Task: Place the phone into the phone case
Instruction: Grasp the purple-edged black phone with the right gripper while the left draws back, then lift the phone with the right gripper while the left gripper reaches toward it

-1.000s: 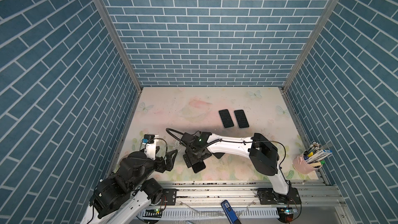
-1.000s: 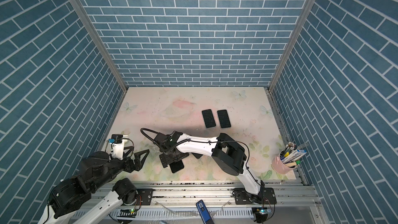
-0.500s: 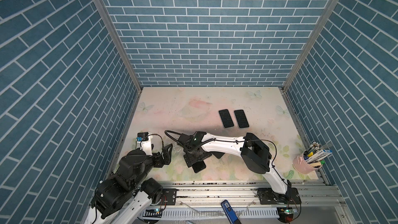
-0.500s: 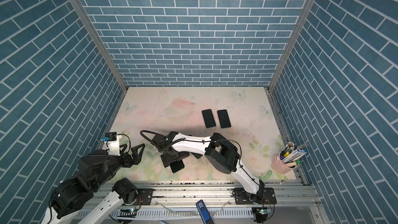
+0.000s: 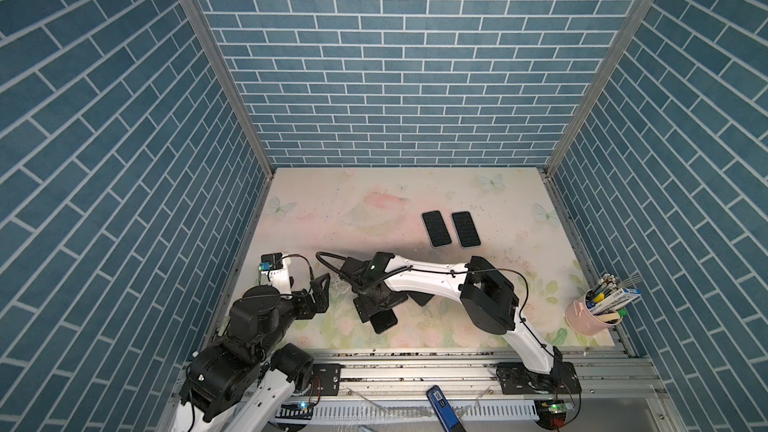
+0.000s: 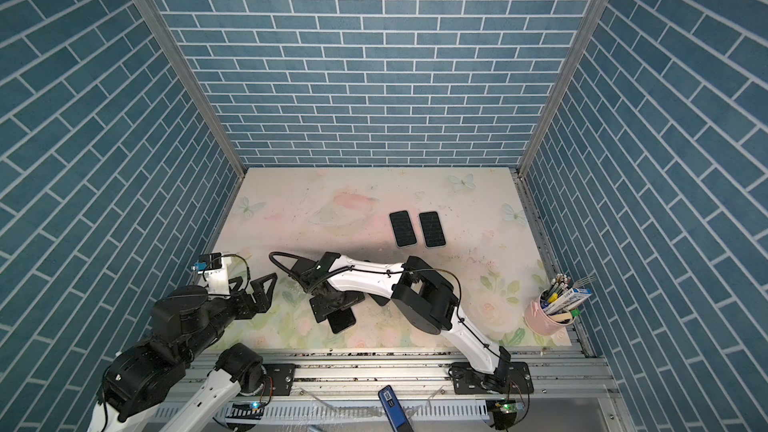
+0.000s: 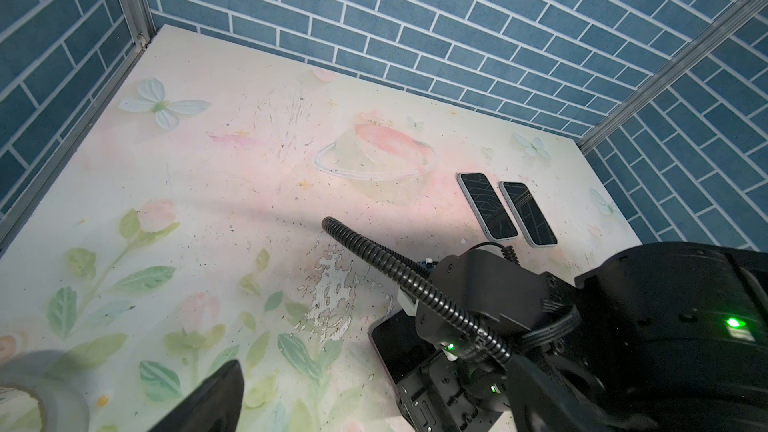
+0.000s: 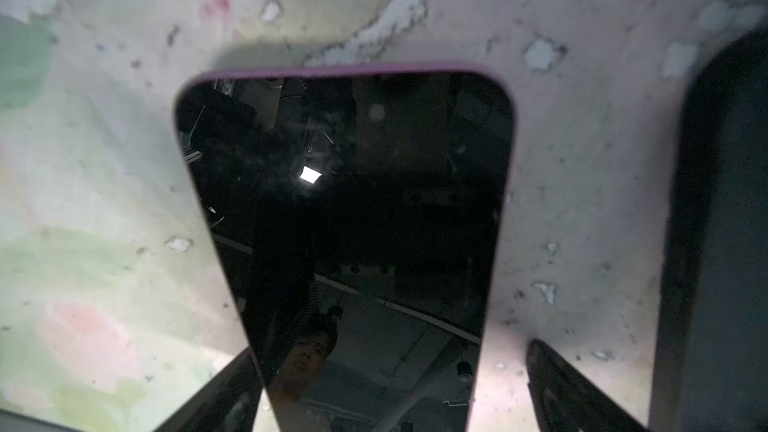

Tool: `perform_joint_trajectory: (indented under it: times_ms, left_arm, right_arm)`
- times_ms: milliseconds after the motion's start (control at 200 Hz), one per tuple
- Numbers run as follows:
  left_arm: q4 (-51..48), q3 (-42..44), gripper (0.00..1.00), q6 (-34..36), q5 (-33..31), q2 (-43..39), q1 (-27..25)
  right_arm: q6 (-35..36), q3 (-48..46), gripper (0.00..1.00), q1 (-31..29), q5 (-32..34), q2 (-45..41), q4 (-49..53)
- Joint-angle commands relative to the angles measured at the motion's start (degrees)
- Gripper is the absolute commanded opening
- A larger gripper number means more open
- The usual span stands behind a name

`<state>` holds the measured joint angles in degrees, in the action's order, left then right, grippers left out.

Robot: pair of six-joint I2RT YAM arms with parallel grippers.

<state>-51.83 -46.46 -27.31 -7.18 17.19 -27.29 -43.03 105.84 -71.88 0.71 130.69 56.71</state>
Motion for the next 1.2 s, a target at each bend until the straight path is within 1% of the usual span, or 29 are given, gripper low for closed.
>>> perform_joint_trajectory:
  times_ms: [0, 120, 195, 250, 380, 430, 480, 530, 580, 635, 730, 810, 905, 1010, 1125, 1195]
  left_arm:
    - [0.7, 0.6, 1.00, 0.7, 0.6, -0.4, 0.6]
    - [0.6, 0.7, 1.00, 0.7, 0.3, -0.4, 0.5]
    - [0.5, 0.7, 1.00, 0.7, 0.0, -0.4, 0.6]
    - [0.5, 0.6, 1.00, 0.6, -0.1, -0.3, 0.7]
    - [0.5, 0.7, 1.00, 0.6, -0.1, 0.1, 0.7]
    - [0.3, 0.7, 1.00, 0.5, -0.2, 0.3, 0.8]
    - [0.2, 0.6, 1.00, 0.3, -0.3, 0.6, 0.9]
    - [-0.4, 0.3, 1.00, -0.1, -1.2, 1.0, 1.0]
    - [-1.6, -0.4, 1.00, -0.8, -2.7, 1.6, 1.0]
    - [-2.9, -1.3, 1.00, -1.0, -4.5, 2.3, 1.0]
    - [-3.6, -2.4, 1.00, 0.1, -6.5, 3.6, 1.0]
    - [-5.0, -3.7, 1.00, -1.3, -9.2, 4.2, 1.0]
    - [-4.9, -4.5, 1.00, -1.8, -11.2, 4.2, 1.0]
    - [-4.3, -5.5, 0.99, -0.8, -10.1, 6.1, 1.0]
    - [-3.6, -7.3, 1.00, -1.1, -7.5, 11.8, 1.0]
    - [-1.4, -7.5, 1.00, -2.0, -5.7, 14.6, 1.0]
  right_arm:
    - [-3.9, 0.9, 0.99, -1.0, 2.3, 3.8, 5.1]
    - [-4.3, 0.9, 0.98, -1.2, 0.8, 4.9, 4.9]
    - [-3.9, 1.2, 0.95, -1.2, 0.2, 5.2, 4.5]
    - [-3.5, 0.9, 0.89, -1.3, -0.5, 5.2, 3.8]
    - [-3.2, 0.3, 0.87, -1.2, -0.7, 4.9, 3.4]
    - [-3.1, -0.1, 0.82, -1.3, -0.6, 4.6, 3.1]
    - [-2.9, -0.7, 0.80, -1.3, -0.3, 3.9, 2.7]
    - [-2.7, -1.4, 0.76, -1.3, 0.0, 3.0, 2.1]
    - [-2.2, -2.0, 0.75, -1.2, 0.6, 2.1, 1.5]
    - [-1.1, -2.5, 0.73, -1.2, 1.9, 0.9, 0.9]
    - [0.2, -3.4, 0.72, -1.2, 4.7, -2.2, 0.4]
    - [2.2, -4.5, 0.72, -1.2, 6.3, -5.5, -0.5]
    - [6.4, -6.4, 0.71, -1.1, 5.0, -10.7, -2.0]
    - [9.3, -8.4, 0.71, 0.1, 4.4, -15.3, -0.9]
    - [11.0, -13.6, 0.69, 2.8, 4.4, -21.8, -0.7]
    - [12.1, -17.3, 0.69, 4.7, 4.1, -26.2, -1.1]
